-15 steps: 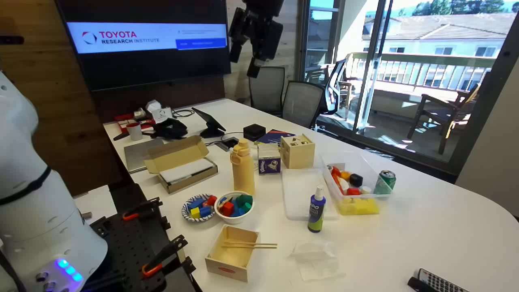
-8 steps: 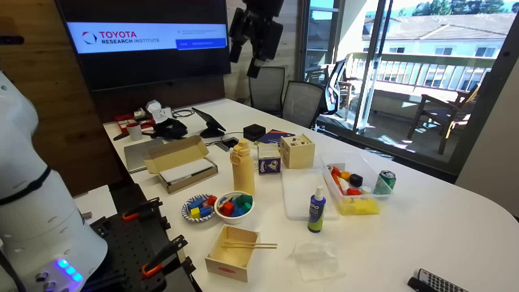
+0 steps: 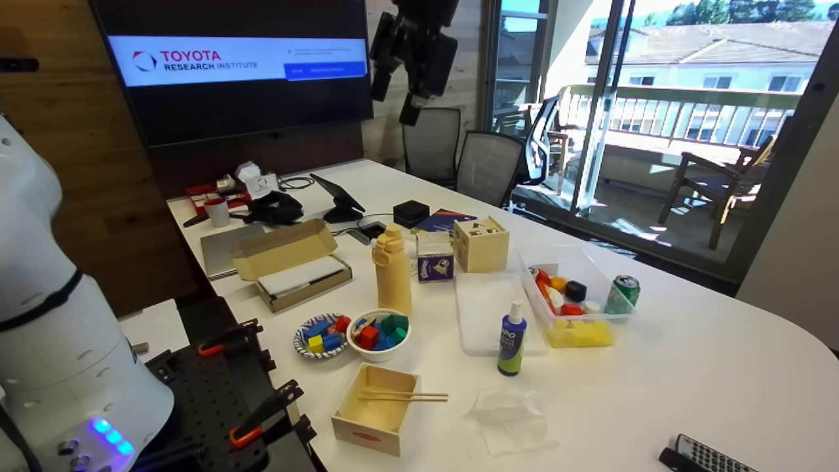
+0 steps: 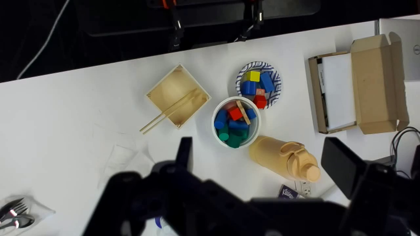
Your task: Pick up the objects from the bowl and put them in the box
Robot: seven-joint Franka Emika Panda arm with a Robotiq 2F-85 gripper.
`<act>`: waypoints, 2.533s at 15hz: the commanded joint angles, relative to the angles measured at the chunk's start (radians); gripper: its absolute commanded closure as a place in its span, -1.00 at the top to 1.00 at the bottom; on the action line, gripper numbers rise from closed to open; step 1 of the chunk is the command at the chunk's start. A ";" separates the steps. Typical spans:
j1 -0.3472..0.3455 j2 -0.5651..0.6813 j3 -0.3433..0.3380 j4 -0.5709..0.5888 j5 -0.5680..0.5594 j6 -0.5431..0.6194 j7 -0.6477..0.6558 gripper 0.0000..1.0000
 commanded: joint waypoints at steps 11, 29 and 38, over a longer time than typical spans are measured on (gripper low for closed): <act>-0.009 -0.082 0.113 -0.212 -0.007 0.102 0.049 1.00; 0.183 0.166 0.331 -0.854 0.360 1.171 0.135 1.00; 0.134 0.522 0.386 -0.682 0.261 1.298 0.167 1.00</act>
